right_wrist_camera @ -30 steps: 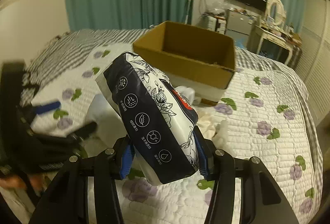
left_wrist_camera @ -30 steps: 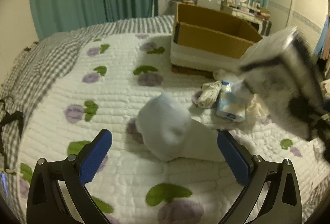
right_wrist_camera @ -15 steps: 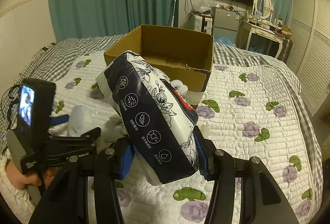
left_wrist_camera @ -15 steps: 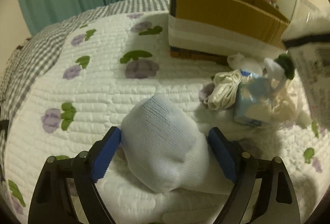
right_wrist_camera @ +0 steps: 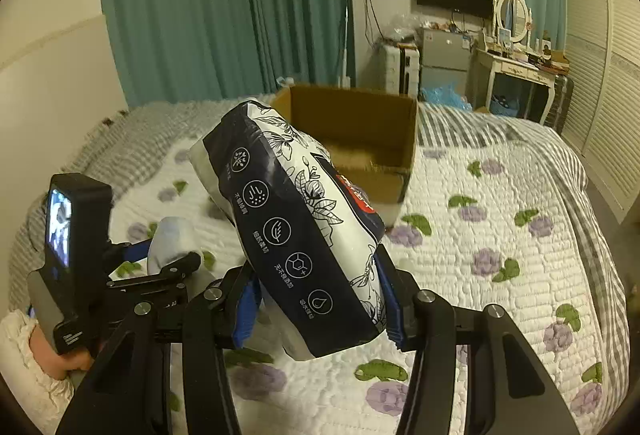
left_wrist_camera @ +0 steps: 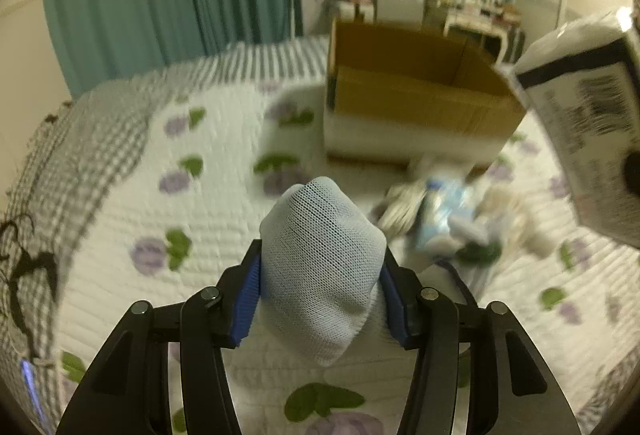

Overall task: Organize soft objects
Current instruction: 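Carry sock and floral tissue pack over the box and release both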

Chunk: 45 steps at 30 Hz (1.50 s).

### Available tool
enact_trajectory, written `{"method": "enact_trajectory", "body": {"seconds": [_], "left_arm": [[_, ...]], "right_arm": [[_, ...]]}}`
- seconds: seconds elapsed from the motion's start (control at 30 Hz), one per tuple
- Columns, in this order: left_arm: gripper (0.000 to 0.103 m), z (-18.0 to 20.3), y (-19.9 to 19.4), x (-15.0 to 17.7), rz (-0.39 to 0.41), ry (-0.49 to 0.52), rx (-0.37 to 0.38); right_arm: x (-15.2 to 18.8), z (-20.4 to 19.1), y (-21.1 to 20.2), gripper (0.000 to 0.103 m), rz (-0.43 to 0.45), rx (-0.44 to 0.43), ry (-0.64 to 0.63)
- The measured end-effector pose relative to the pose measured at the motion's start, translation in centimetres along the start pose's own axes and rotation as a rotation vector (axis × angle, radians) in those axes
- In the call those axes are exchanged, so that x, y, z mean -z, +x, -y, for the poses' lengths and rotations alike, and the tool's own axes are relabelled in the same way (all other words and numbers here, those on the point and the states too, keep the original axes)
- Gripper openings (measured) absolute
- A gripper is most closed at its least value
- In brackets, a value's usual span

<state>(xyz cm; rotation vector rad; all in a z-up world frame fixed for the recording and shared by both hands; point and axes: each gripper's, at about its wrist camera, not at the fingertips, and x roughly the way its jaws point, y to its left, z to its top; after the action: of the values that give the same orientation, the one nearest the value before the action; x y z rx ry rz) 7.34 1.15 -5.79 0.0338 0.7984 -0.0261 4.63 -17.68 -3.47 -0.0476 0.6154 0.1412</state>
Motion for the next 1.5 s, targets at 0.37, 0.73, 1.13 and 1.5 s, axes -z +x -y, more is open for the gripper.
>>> {"method": "enact_trajectory", "body": {"seconds": [0.37,0.73,1.13,1.5], "left_arm": [[0.052,1.8,-9.1,-8.2,0.258,0.078,0.039],[0.052,2.5,-3.4,-16.0,0.281,0.062,0.092],[0.053,3.4,8.1,-17.0,0.166,0.081,0.077],[0.086,5.2,9.2,-16.7,0.207,0.119,0.075]], "right_arm": [[-6.9,1.4,-5.6,0.050,0.124,-0.039,0.050],[-14.3,2.6,-2.0,0.050,0.183,0.028,-0.004],[-15.5,7.3,13.7,0.049,-0.008,-0.021,0.117],[-14.2,8.7,16.3,0.065,-0.004,-0.026,0.113]]}}
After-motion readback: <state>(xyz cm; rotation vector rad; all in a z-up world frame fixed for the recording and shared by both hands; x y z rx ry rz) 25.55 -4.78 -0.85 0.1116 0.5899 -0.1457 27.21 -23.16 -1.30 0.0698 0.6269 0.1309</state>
